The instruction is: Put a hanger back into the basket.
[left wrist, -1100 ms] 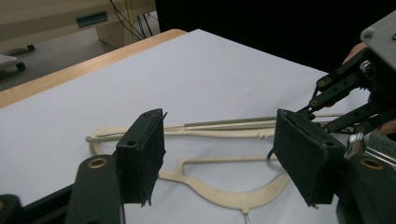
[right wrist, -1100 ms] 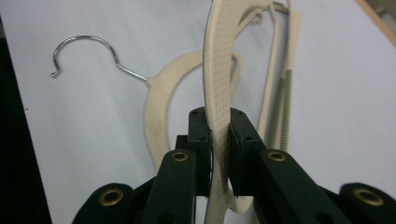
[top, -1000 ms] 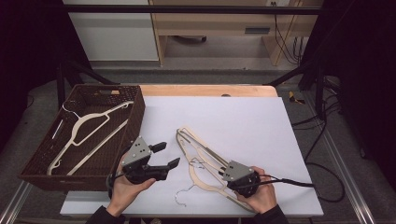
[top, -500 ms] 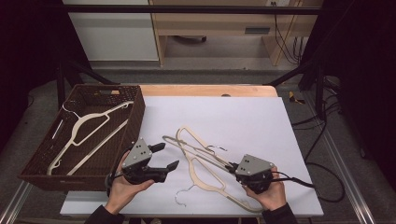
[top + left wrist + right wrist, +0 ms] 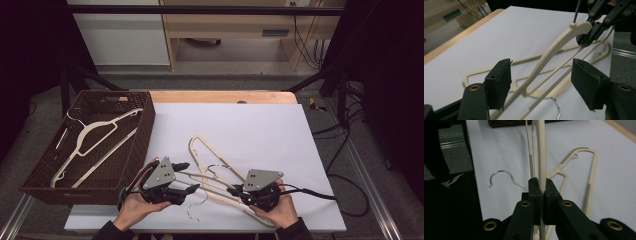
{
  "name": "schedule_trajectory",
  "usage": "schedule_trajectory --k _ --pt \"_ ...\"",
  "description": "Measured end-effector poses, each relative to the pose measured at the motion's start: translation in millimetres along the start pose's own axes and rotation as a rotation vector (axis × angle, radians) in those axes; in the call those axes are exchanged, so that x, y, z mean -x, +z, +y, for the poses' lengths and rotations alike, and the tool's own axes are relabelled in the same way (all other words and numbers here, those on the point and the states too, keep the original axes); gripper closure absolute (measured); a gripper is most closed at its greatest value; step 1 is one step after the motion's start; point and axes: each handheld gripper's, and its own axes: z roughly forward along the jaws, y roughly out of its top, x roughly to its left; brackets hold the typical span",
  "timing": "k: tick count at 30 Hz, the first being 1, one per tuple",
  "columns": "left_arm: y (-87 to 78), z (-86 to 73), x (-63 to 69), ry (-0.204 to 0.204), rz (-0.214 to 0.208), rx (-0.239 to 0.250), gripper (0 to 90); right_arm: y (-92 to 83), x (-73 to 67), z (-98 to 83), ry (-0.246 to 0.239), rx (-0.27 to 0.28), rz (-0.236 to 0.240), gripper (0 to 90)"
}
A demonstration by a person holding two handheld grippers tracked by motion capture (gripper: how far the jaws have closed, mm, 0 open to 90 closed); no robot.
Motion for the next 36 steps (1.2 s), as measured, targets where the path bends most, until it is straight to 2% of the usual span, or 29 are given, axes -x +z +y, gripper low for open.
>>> schedule_trajectory --k 2,4,8,11,12,17,23,24,26,28,30,33,36 --pt "4.8 -1.2 1.6 0.011 -0.011 -0.031 33.6 3.8 -1.9 0.8 0.005 0.005 0.036 86.8" --pt "10.4 -3.5 3.4 0.028 -0.010 -0.064 40.6 6.3 -2.7 0.8 0.021 0.010 0.069 86.7" --pt "12.8 -5.2 4.3 0.027 -0.023 -0.100 56.3 6.9 -3.2 0.5 0.027 0.002 0.075 86.7" --pt "11.5 -5.0 4.9 0.017 -0.018 -0.104 66.1 8.1 -3.1 0.1 0.024 0.000 0.087 86.7" --pt "10.0 -4.5 4.4 0.013 -0.017 -0.107 67.9 9.6 -2.8 -0.2 0.030 -0.003 0.099 86.6" --pt "7.1 -2.6 7.3 0.013 -0.018 -0.126 70.0 9.2 -2.4 -0.1 0.033 -0.001 0.099 86.1" --pt "5.4 -0.3 11.4 -0.007 -0.055 -0.135 77.8 2.1 0.4 0.5 0.050 0.016 0.044 81.1" --pt "4.9 0.5 12.8 -0.015 -0.057 -0.135 78.9 -0.2 1.5 0.8 0.056 0.029 0.031 77.3" --pt "4.8 0.9 14.0 -0.014 -0.060 -0.137 79.4 -1.1 1.6 0.9 0.060 0.031 0.020 75.4" --pt "5.1 1.0 16.0 -0.014 -0.081 -0.134 82.3 -3.0 2.7 1.1 0.070 0.043 -0.031 68.2" --pt "6.0 1.7 19.1 -0.019 -0.104 -0.134 83.0 -3.5 3.3 1.1 0.072 0.047 -0.039 66.8" --pt "5.3 3.2 21.8 -0.033 -0.132 -0.128 85.9 -7.2 3.9 1.6 0.082 0.062 -0.068 59.0" --pt "2.2 4.5 21.3 -0.050 -0.101 -0.129 86.7 -14.9 5.1 2.3 0.089 0.094 -0.106 53.9"
